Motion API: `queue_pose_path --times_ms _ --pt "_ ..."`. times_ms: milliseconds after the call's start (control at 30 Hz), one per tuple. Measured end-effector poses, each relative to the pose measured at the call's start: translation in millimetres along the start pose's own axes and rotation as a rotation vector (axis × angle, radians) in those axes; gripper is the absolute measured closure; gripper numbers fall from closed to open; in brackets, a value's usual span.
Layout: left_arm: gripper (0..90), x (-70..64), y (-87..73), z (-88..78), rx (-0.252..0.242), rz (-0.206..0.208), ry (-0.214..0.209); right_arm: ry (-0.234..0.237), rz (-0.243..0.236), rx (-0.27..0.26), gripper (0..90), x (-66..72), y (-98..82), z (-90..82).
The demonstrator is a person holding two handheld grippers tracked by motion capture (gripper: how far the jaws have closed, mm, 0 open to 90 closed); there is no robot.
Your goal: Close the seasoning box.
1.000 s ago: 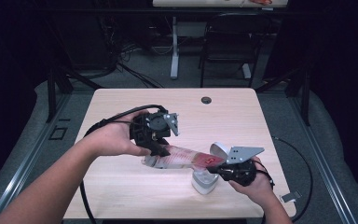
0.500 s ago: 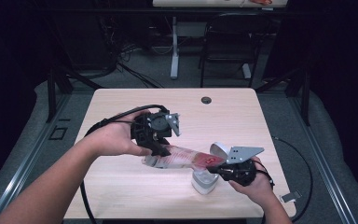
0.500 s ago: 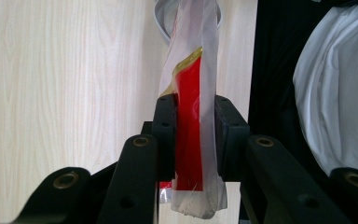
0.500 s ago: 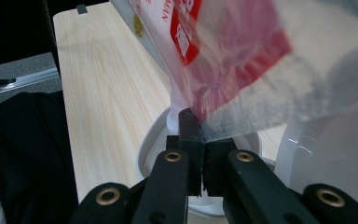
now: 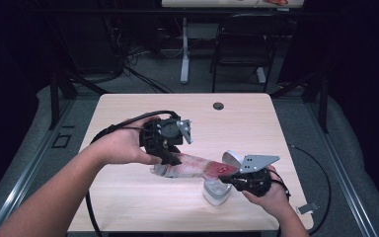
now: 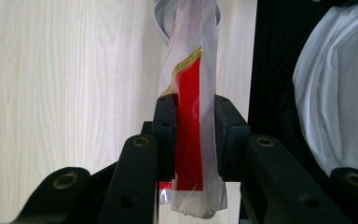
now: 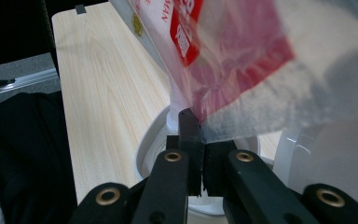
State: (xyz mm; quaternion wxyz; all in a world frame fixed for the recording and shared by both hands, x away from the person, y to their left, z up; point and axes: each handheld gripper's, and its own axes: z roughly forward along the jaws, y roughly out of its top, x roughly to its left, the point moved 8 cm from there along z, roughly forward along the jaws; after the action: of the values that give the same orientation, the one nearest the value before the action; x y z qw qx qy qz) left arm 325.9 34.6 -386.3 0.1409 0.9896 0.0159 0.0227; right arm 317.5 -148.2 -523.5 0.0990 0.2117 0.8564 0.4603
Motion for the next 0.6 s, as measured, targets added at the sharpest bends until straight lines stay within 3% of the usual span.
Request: queue_pose_path --times_ms 600 --pt "73.5 -0.2 2.7 -0.8 0.004 0.002 0.005 0.000 -0.001 0.002 89.3 -0.3 -0.8 0.5"
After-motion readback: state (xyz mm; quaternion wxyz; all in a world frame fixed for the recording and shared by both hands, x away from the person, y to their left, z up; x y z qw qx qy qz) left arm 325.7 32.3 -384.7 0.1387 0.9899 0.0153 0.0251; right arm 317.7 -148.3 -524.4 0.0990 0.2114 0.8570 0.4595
